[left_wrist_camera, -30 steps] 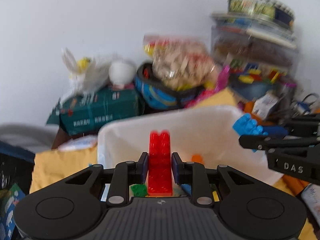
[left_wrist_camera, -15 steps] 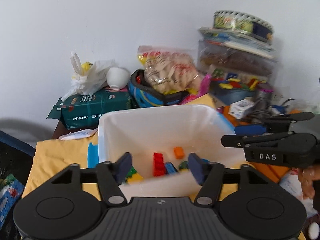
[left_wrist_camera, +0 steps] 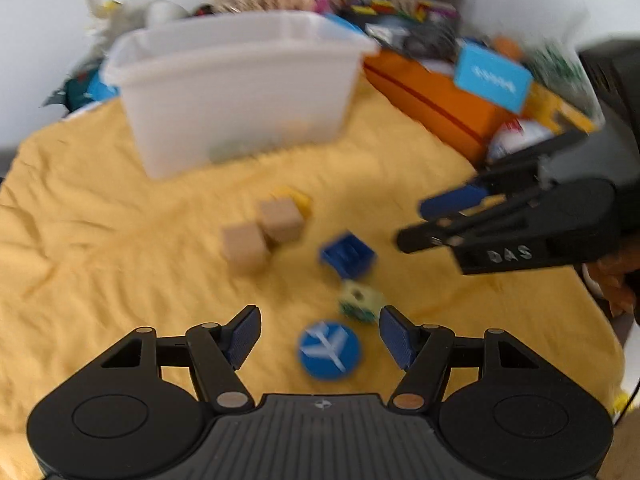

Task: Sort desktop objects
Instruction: 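Grasp the blue airplane disc with the left tool while the right grasps the pale green block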

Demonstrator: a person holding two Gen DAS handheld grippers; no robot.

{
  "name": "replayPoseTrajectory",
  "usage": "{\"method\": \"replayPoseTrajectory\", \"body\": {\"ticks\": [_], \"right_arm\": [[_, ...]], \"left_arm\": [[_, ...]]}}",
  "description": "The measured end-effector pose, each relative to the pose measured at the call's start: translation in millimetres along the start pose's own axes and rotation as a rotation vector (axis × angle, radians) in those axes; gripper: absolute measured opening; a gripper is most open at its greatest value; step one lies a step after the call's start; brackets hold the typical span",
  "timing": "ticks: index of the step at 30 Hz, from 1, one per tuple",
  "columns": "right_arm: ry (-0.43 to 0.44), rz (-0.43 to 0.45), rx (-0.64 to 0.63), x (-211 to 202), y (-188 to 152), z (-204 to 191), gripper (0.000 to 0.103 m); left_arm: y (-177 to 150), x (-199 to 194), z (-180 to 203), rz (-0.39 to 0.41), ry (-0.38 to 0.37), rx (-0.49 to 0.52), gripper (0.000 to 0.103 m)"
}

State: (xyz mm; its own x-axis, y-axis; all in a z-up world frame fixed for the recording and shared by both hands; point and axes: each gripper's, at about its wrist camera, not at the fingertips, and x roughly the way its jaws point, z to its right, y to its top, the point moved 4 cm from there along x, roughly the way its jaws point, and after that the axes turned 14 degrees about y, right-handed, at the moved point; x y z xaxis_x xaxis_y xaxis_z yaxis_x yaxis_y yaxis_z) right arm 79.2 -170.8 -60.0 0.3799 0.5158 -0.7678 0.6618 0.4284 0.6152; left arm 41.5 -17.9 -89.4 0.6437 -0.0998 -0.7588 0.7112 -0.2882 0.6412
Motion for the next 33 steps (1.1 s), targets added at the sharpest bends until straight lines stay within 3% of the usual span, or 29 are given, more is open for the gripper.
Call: {"method": "replayPoseTrajectory", "body": {"ticks": [3,7,15,16,17,19,20,25,29,33], "right_arm": [[0.031,-0.001,-0.005,2.1,-2.7,-11.6,0.038],[0.073,0.006,-0.008,-0.1,-4.7,-23.1,0.038],[0.153,-0.055,-0.060,23.3,-18.2,-43.8,0.035],[0.155,-0.061,-0.065,27.3,-19.2,-45.4,0.035],[0.148,-0.066,-0.070,30.2,-20.5,-46.4,0.034],[0.114,-0.086,-0.091,35.9,-24.2,-48.0,0.017],[0.106,-0.098,-0.096,37.2,-26.1,-47.4,0.017],[0.093,-0.093,-0.072,25.1,-32.3,-42.0,0.017],[0.079,-0.096,-0.034,22.1,-32.9,-32.9,0.017],[0.093,-0.016,0.012,3.0,-7.9,-18.7,0.017]], "left_arm": [[-7.4,8.2,11.4,0.004,-0.012,0.048,0.068],[-15.5,26.0,16.0,-0.017,-0.004,0.063,0.042],[-31.9,10.8,-4.3,-0.057,0.002,0.042,0.043],[-34.0,10.5,-5.5,-0.058,0.006,0.039,0.047],[-35.1,9.3,-6.2,-0.058,0.007,0.038,0.047],[-35.5,9.1,-4.9,-0.061,0.011,0.039,0.047],[-36.1,8.9,-4.4,-0.061,0.014,0.042,0.043],[-35.8,9.6,-9.2,-0.062,-0.001,0.007,0.042],[-14.5,8.1,-19.7,-0.031,-0.006,-0.031,0.042],[35.1,-6.1,-38.2,0.089,0.007,-0.054,0.042]]}}
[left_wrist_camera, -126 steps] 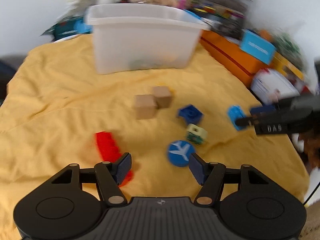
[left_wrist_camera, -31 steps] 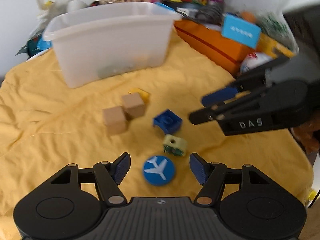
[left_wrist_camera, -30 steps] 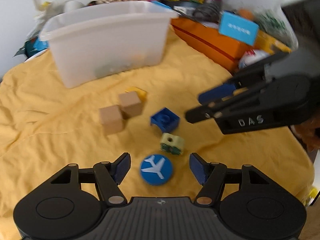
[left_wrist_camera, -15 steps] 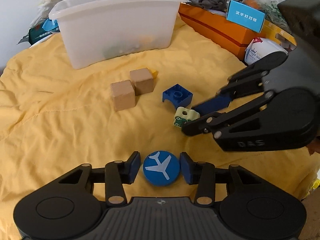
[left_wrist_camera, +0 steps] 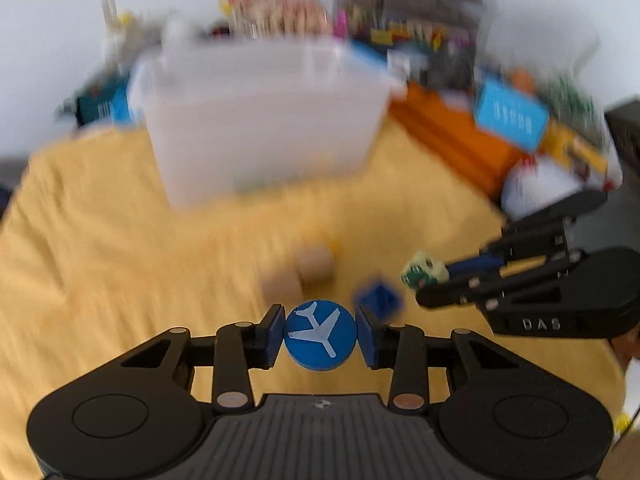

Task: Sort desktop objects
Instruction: 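Carry the disc and green block over the clear bin and open both tools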

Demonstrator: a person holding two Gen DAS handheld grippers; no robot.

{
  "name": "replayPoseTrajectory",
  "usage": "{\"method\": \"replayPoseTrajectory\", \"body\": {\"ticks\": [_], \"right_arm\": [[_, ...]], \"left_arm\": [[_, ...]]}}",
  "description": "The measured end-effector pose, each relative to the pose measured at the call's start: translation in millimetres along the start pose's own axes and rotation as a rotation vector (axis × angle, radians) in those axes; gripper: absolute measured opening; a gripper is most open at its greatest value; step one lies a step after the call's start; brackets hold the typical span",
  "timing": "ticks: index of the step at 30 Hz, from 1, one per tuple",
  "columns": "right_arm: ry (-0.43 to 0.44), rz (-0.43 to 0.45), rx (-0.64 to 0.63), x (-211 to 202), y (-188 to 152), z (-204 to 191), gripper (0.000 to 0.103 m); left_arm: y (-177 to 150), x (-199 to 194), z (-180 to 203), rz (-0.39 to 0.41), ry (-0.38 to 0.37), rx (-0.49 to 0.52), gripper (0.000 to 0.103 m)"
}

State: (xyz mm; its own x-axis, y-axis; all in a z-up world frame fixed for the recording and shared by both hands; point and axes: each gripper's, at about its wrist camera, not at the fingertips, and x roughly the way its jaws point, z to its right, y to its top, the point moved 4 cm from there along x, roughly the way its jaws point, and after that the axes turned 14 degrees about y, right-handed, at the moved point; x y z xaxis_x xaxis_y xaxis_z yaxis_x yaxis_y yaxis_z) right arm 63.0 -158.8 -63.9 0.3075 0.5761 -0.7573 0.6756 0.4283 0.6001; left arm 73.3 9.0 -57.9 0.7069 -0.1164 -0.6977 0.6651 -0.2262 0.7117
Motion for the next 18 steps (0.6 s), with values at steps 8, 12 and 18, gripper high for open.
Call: {"method": "replayPoseTrajectory", "body": {"ticks": [8,12,18], "right_arm": [[-0.106,0.233,-0.028,-47.3,95.2,41.4,0.017],[-0.162,0.353,-0.047,-62.9,146.6,55.8,0.017],[-0.173,0.408,-0.008,-56.1,207.8,77.3,0.017]], "left_arm": [[128.4,-8.2,-20.4,0.253,0.093,-0.022,0.042],[175.9,-6.5,-22.2,0.350,0.134,0.001,0.042],[204.4,37.8,-23.1,0.287,0.155,0.006,0.042]]}}
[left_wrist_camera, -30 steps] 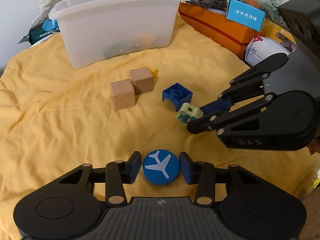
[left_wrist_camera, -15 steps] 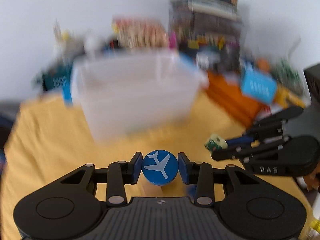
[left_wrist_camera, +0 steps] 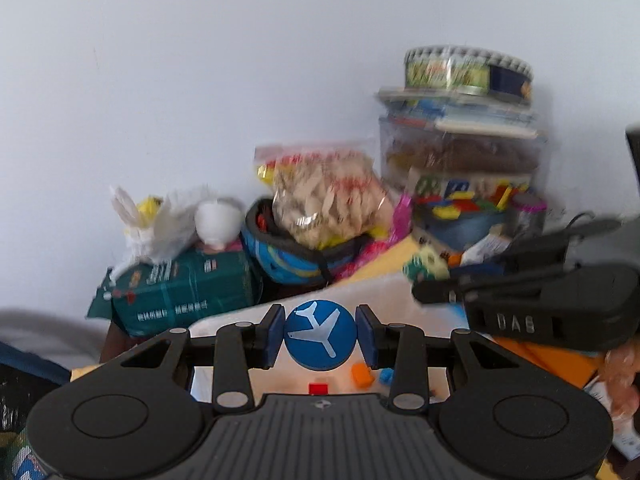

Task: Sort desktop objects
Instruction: 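Carry the disc and green block over the clear bin and open both tools, then grasp the blue square brick with the right tool while the left grasps the small yellow brick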

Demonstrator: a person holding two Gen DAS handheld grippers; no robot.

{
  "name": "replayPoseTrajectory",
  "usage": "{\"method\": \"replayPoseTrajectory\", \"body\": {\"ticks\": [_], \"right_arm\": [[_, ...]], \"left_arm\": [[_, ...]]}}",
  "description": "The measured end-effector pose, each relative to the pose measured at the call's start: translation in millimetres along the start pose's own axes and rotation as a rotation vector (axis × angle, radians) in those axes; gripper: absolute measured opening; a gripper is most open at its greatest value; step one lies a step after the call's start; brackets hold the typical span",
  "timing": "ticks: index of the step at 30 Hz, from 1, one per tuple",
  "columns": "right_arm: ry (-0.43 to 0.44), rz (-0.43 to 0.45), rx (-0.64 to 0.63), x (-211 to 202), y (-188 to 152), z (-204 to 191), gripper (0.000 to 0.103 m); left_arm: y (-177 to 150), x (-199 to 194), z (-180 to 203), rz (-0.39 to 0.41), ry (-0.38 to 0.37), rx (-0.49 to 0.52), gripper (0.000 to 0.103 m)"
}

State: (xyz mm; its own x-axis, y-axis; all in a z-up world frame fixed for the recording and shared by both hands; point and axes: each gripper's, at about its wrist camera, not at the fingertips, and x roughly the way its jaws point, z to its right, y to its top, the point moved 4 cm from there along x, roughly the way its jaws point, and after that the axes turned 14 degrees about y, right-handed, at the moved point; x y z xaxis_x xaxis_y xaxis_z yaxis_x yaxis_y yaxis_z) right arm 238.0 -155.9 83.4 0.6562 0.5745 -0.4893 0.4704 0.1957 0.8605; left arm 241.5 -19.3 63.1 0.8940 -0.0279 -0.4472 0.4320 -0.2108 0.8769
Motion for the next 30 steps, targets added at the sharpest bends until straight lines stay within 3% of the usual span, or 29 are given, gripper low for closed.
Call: {"method": "replayPoseTrajectory", "body": {"ticks": [6,8,10,15,18,24,28,30], "right_arm": [[-0.042,-0.114,-0.018,40.2,-12.4,6.1,0.019],[-0.048,-0.143,-0.020,43.2,-20.3,8.3,0.029],[-0.051,-0.127,-0.027,35.2,-25.0,8.3,0.029],[-0.041,-0.094,-0.075,4.2,-41.7,-1.6,0.029],[-0.009,-0.099,-0.093,-18.6,-65.6,-14.9,0.029],[0.071,-0.261,-0.038,-25.4,-146.4,-48.9,0.042],[0.153,-0.330,0.037,-20.3,-187.1,-68.2,0.053],[0.143,-0.358,0.024,-15.8,-198.7,-76.4,0.056]], "left_arm": [[-27.6,35.5,2.5,-0.139,0.020,0.034,0.043],[-31.6,27.1,-3.7,-0.133,0.029,0.013,0.050],[-33.3,12.7,-10.2,-0.109,0.021,-0.007,0.056],[-53.3,-38.0,-16.1,-0.057,-0.022,-0.017,0.057],[-83.4,-61.3,-8.8,-0.076,-0.053,0.008,0.061],[-159.3,-72.7,14.1,-0.239,-0.076,0.045,0.061],[-184.7,-80.7,21.8,-0.301,-0.105,0.005,0.060],[-187.8,-82.1,24.2,-0.306,-0.111,0.011,0.060]]}}
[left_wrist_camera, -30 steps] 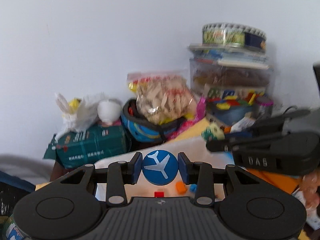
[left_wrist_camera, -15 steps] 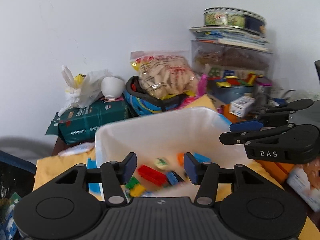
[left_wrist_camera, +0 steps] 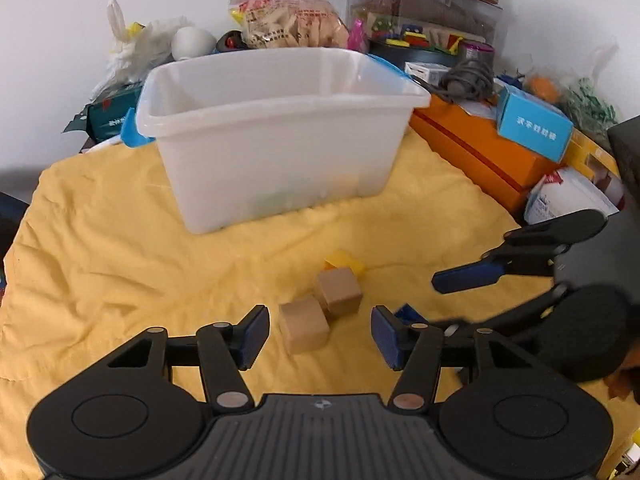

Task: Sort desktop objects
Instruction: 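Grasp the blue square brick with the right tool while the left grasps the small yellow brick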

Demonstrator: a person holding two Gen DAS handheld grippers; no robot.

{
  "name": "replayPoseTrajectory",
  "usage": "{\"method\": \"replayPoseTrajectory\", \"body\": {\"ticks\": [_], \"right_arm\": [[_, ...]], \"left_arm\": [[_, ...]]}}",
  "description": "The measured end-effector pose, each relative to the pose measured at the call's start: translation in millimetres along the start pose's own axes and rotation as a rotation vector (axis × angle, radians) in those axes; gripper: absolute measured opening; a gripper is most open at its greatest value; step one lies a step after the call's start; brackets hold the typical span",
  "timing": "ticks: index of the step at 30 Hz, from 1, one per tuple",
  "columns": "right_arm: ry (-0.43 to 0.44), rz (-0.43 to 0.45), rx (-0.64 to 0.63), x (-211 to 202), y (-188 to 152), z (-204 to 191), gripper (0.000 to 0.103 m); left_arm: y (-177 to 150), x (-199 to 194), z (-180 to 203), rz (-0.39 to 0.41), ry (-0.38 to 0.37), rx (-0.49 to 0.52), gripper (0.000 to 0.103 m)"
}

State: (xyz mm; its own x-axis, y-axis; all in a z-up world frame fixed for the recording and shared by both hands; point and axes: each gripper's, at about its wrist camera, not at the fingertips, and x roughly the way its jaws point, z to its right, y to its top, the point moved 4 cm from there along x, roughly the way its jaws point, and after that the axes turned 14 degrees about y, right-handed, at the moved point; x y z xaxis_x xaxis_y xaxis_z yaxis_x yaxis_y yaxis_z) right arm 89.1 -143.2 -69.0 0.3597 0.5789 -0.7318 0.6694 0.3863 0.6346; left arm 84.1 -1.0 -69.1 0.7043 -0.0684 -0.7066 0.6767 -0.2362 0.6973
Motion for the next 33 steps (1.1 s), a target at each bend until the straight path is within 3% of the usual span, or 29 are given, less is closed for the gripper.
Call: {"method": "replayPoseTrajectory", "body": {"ticks": [3,8,9,10,14,19,21,22,23,26,29,33], "right_arm": [[-0.016,-0.031,-0.052,10.4,-6.0,-7.0,0.059],[-0.041,-0.056,-0.097,16.2,-20.5,-14.0,0.054],[-0.050,-0.059,-0.104,18.9,-21.5,-15.2,0.040],[-0.057,-0.066,-0.107,20.5,-23.5,-14.9,0.036],[-0.095,-0.052,-0.178,11.5,-30.5,-22.0,0.036],[-0.101,-0.048,-0.117,-0.5,-40.2,-16.7,0.036],[-0.108,-0.044,-0.103,-4.5,-42.2,-15.5,0.036],[-0.114,-0.040,-0.099,-6.8,-43.1,-14.7,0.036],[-0.117,-0.037,-0.097,-8.2,-44.0,-14.2,0.036],[-0.129,-0.036,-0.085,-9.5,-44.8,-12.9,0.036],[-0.135,-0.041,-0.069,-13.4,-46.8,-8.9,0.036],[-0.124,-0.044,-0.053,-20.2,-53.5,-7.4,0.036]], "left_arm": [[10.0,-1.8,0.6,0.021,-0.005,0.000,0.060],[38.2,14.2,13.7,0.042,-0.023,0.050,0.061],[40.7,23.0,20.7,0.036,-0.024,0.078,0.061],[42.6,29.1,26.0,0.031,-0.027,0.098,0.061],[47.7,49.9,46.9,0.036,-0.033,0.203,0.060],[44.7,85.1,56.8,-0.044,-0.036,0.270,0.060],[41.8,93.8,54.3,-0.072,-0.059,0.249,0.053],[41.0,96.6,53.4,-0.082,-0.075,0.235,0.040],[40.4,99.1,53.0,-0.098,-0.090,0.223,0.039],[47.0,82.1,53.4,-0.042,-0.103,0.198,0.039],[51.3,36.4,49.3,0.044,-0.144,0.153,0.039],[18.2,-2.2,45.1,0.026,-0.202,0.157,0.039]]}}
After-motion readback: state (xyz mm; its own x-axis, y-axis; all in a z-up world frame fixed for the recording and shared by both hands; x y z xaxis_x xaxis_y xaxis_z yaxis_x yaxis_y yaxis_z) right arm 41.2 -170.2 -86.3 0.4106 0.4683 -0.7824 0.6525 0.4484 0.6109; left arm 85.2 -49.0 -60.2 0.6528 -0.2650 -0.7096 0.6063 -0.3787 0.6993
